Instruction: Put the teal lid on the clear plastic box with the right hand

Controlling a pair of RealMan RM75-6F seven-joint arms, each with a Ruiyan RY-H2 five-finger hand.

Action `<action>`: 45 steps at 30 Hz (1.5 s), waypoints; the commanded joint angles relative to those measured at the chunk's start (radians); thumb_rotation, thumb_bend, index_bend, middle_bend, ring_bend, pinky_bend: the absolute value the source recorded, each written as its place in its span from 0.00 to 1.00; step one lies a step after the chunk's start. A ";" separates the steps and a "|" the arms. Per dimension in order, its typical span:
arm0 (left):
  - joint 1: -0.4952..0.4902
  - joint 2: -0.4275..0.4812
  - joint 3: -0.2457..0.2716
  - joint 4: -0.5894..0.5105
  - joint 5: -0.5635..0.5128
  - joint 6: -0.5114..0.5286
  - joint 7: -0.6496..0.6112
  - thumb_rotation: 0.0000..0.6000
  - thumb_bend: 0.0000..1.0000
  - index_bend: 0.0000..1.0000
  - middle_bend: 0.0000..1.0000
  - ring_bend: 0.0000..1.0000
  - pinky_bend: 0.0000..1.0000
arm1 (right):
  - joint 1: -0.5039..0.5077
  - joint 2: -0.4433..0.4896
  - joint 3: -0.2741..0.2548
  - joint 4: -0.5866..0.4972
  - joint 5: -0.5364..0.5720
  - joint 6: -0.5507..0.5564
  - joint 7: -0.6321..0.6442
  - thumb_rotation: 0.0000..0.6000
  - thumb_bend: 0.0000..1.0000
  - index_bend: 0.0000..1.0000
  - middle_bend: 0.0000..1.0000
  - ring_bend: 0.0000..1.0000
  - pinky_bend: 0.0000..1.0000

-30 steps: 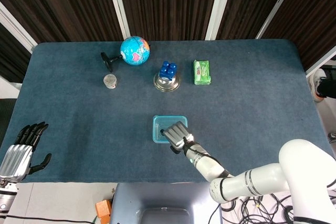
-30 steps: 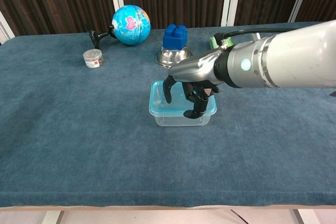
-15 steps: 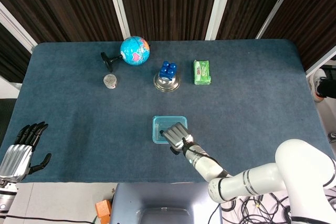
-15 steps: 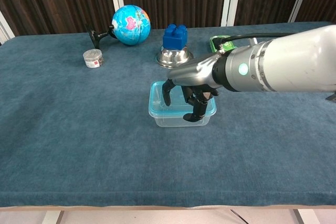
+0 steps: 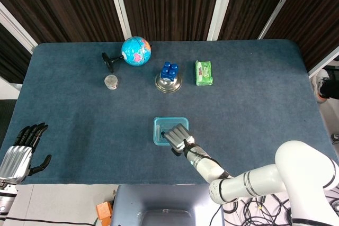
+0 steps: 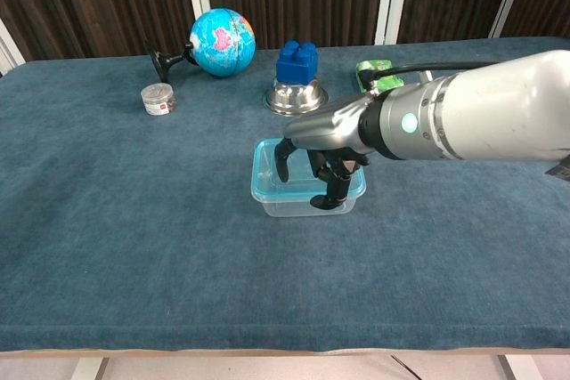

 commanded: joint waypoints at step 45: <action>0.019 0.005 0.007 0.003 0.034 0.051 -0.017 1.00 0.36 0.00 0.05 0.04 0.05 | -0.570 0.426 -0.354 -0.237 -0.835 0.488 0.349 1.00 0.25 0.00 0.02 0.06 0.36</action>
